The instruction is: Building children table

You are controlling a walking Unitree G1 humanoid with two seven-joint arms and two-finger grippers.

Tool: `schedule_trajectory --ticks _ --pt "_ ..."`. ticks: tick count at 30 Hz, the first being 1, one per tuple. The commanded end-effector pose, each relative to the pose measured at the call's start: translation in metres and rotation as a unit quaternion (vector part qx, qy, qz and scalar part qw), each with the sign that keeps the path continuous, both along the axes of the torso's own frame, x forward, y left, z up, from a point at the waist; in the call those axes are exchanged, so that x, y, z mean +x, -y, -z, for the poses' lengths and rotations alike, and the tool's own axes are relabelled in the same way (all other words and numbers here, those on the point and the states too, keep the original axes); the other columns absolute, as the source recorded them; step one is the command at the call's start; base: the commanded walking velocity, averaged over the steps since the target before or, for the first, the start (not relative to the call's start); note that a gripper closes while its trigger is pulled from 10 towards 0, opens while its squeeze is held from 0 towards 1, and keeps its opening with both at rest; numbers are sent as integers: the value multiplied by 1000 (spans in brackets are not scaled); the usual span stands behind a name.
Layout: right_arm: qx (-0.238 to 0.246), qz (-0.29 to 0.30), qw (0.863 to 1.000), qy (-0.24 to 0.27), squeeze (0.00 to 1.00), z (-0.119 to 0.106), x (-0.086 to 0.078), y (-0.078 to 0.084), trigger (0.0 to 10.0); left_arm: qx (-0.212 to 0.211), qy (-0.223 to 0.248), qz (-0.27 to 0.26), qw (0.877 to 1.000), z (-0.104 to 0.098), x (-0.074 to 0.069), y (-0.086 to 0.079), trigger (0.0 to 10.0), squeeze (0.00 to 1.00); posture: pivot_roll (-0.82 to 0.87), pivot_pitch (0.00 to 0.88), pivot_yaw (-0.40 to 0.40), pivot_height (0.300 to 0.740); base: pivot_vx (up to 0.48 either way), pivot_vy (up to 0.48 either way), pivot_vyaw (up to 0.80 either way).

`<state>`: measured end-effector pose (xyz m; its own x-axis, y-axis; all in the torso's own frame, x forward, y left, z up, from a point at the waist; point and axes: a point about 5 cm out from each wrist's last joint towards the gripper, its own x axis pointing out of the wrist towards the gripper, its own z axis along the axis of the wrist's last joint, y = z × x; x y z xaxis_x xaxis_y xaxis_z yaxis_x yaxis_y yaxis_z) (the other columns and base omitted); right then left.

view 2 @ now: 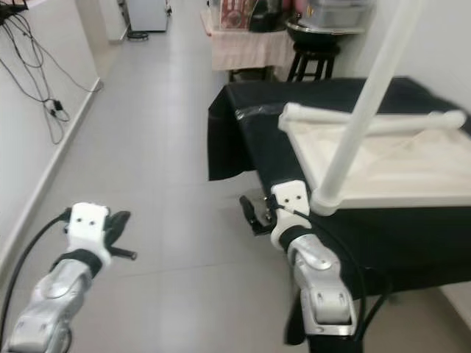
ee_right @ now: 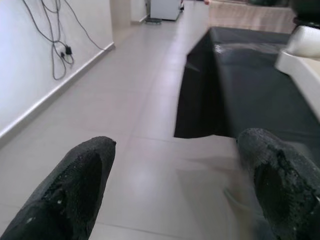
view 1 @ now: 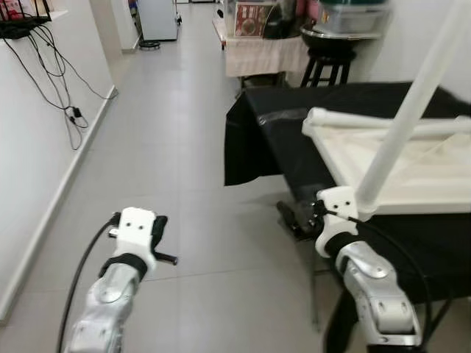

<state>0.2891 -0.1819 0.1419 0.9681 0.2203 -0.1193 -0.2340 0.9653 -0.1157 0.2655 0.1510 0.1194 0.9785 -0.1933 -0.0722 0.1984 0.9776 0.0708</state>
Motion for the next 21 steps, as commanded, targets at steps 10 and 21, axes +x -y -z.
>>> schedule_trajectory --ticks 10,21 --pt "-6 -52 998 17 0 -6 14 -28 10000 1 16 40 999 -5 0 3 10000 0 -36 44 -30 740 0 94 0" --pt "10 -54 998 2 0 -1 15 -29 10000 -8 13 55 998 -5 0 5 10000 0 -44 37 -27 740 273 0 378"
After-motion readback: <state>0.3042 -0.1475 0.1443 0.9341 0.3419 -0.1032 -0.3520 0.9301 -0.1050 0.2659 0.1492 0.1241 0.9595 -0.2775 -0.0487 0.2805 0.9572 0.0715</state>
